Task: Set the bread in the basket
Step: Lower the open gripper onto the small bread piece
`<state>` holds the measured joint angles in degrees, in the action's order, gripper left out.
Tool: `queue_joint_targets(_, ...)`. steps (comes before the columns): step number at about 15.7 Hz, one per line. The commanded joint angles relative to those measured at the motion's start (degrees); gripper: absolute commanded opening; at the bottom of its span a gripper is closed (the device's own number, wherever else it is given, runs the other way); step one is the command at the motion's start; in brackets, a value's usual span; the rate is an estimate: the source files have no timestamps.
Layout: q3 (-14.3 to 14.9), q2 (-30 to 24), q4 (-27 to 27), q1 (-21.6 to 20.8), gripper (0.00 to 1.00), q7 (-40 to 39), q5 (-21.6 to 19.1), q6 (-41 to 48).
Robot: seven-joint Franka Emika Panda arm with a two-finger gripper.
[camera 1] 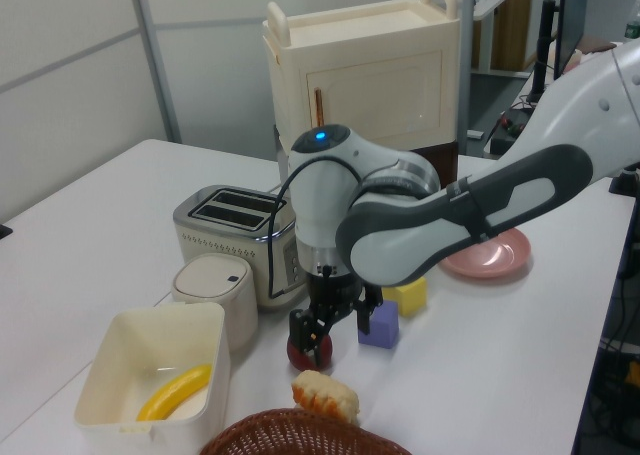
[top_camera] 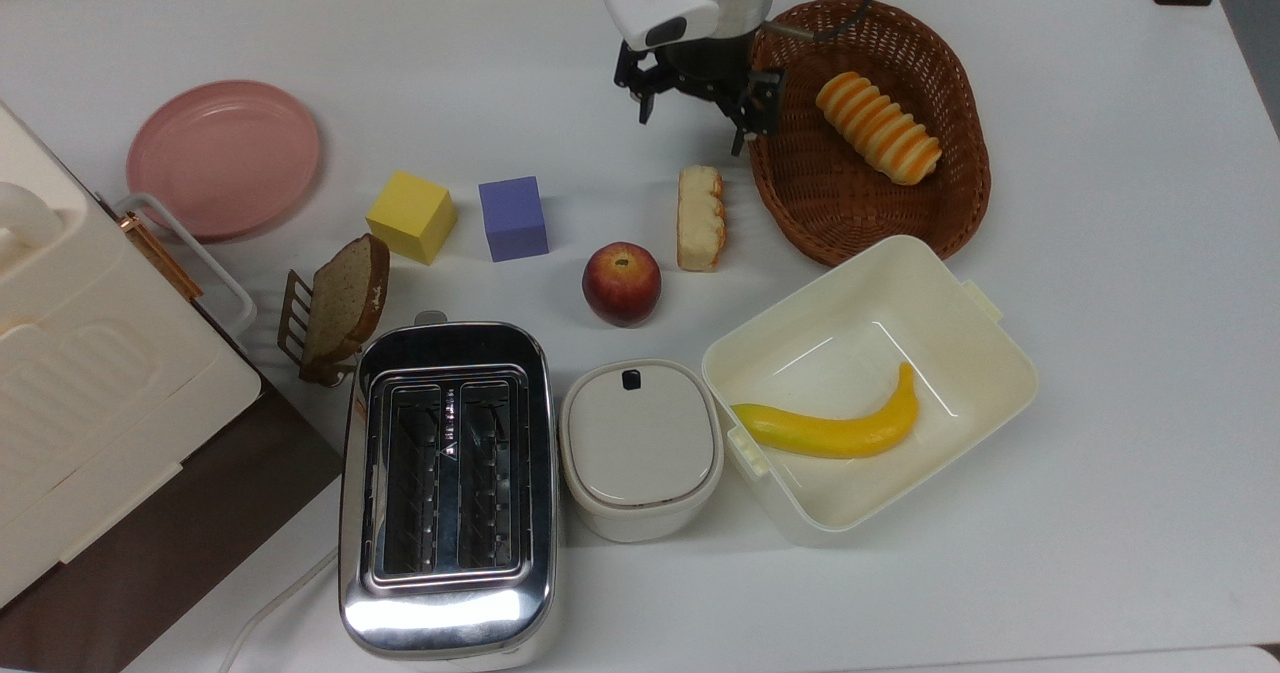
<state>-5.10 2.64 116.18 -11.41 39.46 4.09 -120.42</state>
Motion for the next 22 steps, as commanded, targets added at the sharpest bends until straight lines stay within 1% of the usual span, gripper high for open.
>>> queue_joint_targets(1, 1.1, 0.4, 1.2, -1.2, 1.00, 3.3, 0.5, -5.0)
queue_joint_targets(4, 1.1, 1.5, 1.1, -0.7, 1.00, 3.3, 0.8, -6.0)
queue_joint_targets(6, 1.1, 3.7, 0.9, -0.6, 1.00, 3.3, 2.3, -7.6)
queue_joint_targets(7, 1.2, 4.6, 0.8, -0.5, 1.00, 3.3, 2.4, -8.4)
queue_joint_targets(10, 1.1, 5.9, 0.7, -0.5, 1.00, 3.3, 4.3, -9.6)
queue_joint_targets(16, 1.1, 7.5, 0.6, -0.9, 1.00, 3.2, 7.2, -10.4)
queue_joint_targets(22, 1.1, 9.2, 0.5, -1.1, 1.00, 3.2, 8.4, -10.4)
